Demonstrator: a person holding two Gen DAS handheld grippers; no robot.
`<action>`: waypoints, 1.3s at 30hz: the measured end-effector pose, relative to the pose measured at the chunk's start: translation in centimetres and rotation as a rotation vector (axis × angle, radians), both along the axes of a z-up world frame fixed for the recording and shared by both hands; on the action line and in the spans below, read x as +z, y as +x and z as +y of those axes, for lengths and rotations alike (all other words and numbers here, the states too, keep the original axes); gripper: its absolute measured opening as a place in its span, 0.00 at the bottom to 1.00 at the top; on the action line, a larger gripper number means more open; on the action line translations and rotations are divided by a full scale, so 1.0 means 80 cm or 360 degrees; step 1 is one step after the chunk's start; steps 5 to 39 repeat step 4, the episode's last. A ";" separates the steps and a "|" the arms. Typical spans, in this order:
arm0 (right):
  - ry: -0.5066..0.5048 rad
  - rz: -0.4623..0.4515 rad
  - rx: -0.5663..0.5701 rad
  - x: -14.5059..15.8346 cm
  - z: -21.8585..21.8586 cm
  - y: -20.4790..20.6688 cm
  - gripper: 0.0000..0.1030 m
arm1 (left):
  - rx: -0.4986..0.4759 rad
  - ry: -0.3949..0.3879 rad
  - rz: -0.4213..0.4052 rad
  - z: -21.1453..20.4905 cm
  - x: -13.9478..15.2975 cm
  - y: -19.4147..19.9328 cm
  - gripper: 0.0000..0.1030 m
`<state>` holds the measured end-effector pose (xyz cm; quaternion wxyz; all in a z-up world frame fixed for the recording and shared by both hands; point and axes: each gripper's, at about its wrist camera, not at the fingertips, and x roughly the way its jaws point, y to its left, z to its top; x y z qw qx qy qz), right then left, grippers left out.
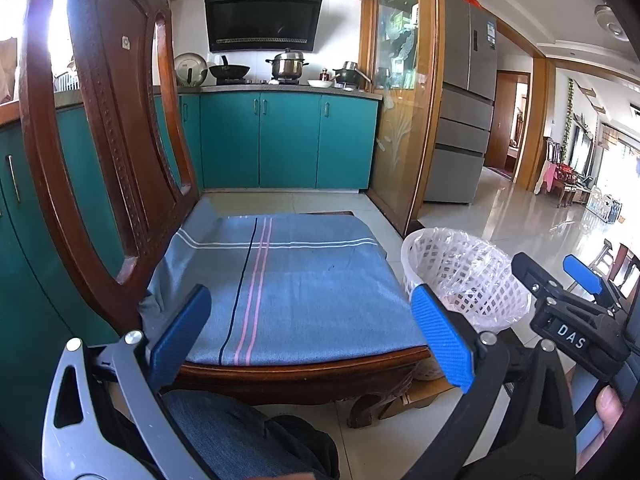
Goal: Collect trash
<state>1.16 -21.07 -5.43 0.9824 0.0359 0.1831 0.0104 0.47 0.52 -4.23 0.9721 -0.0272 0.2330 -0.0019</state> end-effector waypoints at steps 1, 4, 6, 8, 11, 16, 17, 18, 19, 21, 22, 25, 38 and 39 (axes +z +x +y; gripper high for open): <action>0.0003 0.0004 0.0002 0.000 0.000 0.000 0.97 | 0.0001 0.0009 0.0012 0.002 -0.002 0.003 0.97; 0.0053 -0.0003 0.0070 0.007 0.001 -0.001 0.97 | 0.0058 0.0087 0.0090 0.012 -0.016 0.021 0.97; 0.0053 -0.0003 0.0070 0.007 0.001 -0.001 0.97 | 0.0058 0.0087 0.0090 0.012 -0.016 0.021 0.97; 0.0053 -0.0003 0.0070 0.007 0.001 -0.001 0.97 | 0.0058 0.0087 0.0090 0.012 -0.016 0.021 0.97; 0.0053 -0.0003 0.0070 0.007 0.001 -0.001 0.97 | 0.0058 0.0087 0.0090 0.012 -0.016 0.021 0.97; 0.0053 -0.0003 0.0070 0.007 0.001 -0.001 0.97 | 0.0058 0.0087 0.0090 0.012 -0.016 0.021 0.97; 0.0053 -0.0003 0.0070 0.007 0.001 -0.001 0.97 | 0.0058 0.0087 0.0090 0.012 -0.016 0.021 0.97; 0.0053 -0.0003 0.0070 0.007 0.001 -0.001 0.97 | 0.0058 0.0087 0.0090 0.012 -0.016 0.021 0.97; 0.0053 -0.0003 0.0070 0.007 0.001 -0.001 0.97 | 0.0058 0.0087 0.0090 0.012 -0.016 0.021 0.97; 0.0053 -0.0003 0.0070 0.007 0.001 -0.001 0.97 | 0.0058 0.0087 0.0090 0.012 -0.016 0.021 0.97; 0.0053 -0.0003 0.0070 0.007 0.001 -0.001 0.97 | 0.0058 0.0087 0.0090 0.012 -0.016 0.021 0.97; 0.0053 -0.0003 0.0070 0.007 0.001 -0.001 0.97 | 0.0058 0.0087 0.0090 0.012 -0.016 0.021 0.97; 0.0053 -0.0003 0.0070 0.007 0.001 -0.001 0.97 | 0.0058 0.0087 0.0090 0.012 -0.016 0.021 0.97; 0.0053 -0.0003 0.0070 0.007 0.001 -0.001 0.97 | 0.0058 0.0087 0.0090 0.012 -0.016 0.021 0.97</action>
